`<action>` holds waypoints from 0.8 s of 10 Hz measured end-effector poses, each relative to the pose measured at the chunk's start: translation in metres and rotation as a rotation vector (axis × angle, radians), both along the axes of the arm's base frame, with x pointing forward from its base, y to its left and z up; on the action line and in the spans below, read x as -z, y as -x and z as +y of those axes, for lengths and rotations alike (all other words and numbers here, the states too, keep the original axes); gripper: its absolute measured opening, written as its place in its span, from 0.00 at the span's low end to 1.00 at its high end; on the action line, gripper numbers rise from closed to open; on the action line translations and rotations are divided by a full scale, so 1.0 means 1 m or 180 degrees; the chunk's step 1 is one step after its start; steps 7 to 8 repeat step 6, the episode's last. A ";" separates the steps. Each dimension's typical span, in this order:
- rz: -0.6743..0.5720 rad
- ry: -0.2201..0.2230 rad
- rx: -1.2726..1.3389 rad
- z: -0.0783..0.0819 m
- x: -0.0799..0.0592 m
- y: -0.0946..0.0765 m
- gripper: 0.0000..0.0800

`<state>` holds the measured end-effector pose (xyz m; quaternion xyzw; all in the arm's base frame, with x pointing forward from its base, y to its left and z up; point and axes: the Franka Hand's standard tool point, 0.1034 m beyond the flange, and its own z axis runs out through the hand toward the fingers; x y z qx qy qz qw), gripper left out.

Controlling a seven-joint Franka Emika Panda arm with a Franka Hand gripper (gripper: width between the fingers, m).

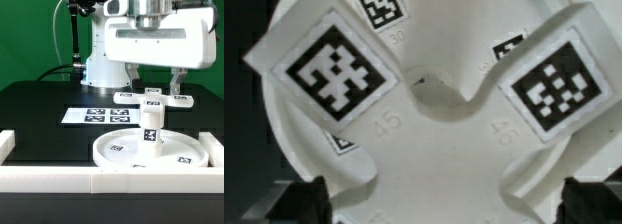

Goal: Assemble round table

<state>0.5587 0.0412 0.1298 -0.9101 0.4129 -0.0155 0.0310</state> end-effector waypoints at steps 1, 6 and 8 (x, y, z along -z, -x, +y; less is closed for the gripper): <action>-0.0024 -0.0016 -0.0033 0.001 -0.011 0.000 0.81; -0.0043 -0.0026 -0.0050 0.002 -0.018 -0.001 0.81; -0.0043 -0.0026 -0.0050 0.002 -0.018 -0.001 0.81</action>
Offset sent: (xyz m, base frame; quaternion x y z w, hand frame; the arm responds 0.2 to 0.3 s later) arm 0.0000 0.0000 0.0000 0.0000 0.0000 0.0000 1.0000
